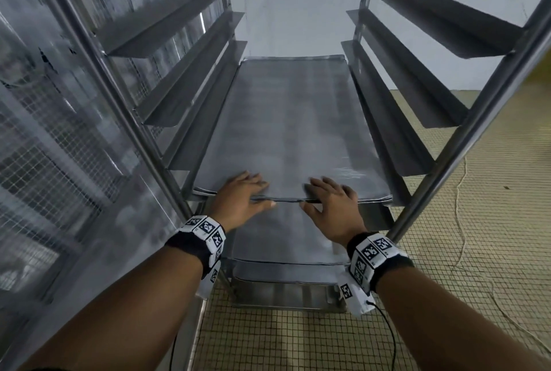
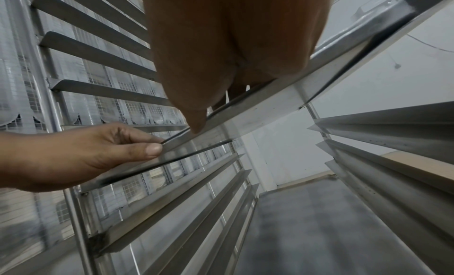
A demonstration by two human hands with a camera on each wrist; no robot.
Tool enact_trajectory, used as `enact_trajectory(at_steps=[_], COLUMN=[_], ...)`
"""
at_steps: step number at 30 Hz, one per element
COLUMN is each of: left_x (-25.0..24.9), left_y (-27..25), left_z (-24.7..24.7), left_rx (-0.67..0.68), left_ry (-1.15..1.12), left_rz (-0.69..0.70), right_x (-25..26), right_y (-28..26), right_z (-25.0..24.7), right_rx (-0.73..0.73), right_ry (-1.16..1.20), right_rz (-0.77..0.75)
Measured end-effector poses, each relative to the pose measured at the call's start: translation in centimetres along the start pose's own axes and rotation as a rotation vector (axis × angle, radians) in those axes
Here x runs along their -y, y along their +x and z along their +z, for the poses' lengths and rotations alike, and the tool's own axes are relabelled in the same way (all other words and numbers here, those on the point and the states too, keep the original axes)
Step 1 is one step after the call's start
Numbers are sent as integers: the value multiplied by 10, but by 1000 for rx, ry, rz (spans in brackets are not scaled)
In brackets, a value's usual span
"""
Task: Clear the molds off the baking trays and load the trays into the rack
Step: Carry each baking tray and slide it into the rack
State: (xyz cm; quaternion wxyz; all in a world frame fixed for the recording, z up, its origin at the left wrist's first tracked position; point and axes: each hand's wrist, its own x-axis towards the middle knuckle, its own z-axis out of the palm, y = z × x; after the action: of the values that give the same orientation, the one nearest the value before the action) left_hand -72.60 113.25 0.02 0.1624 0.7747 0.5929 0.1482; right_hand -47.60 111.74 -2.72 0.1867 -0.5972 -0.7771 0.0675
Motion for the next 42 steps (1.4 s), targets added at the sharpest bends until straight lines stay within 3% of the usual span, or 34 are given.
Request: enact_trajectory(at_steps=[17, 24, 27, 33, 38, 42], left_x=[5, -9, -11, -9, -39, -102], left_y=[12, 2, -20, -73, -106, -134], left_z=[2, 0, 18, 46, 90, 130], left_rx=[3, 43, 17, 53, 8, 227], left_ry=[22, 263, 372, 339, 81, -113], left_rz=[2, -36, -64, -3, 184, 303], right_x=[0, 26, 44, 58, 49, 21], right_y=[15, 10, -15, -91, -189, -286], right_z=[-2, -23, -12, 0, -9, -26], right_rx=[51, 185, 204, 299, 328, 307], right_ry=[32, -87, -119, -107, -39, -14], right_rz=[46, 192, 243, 338, 510, 752])
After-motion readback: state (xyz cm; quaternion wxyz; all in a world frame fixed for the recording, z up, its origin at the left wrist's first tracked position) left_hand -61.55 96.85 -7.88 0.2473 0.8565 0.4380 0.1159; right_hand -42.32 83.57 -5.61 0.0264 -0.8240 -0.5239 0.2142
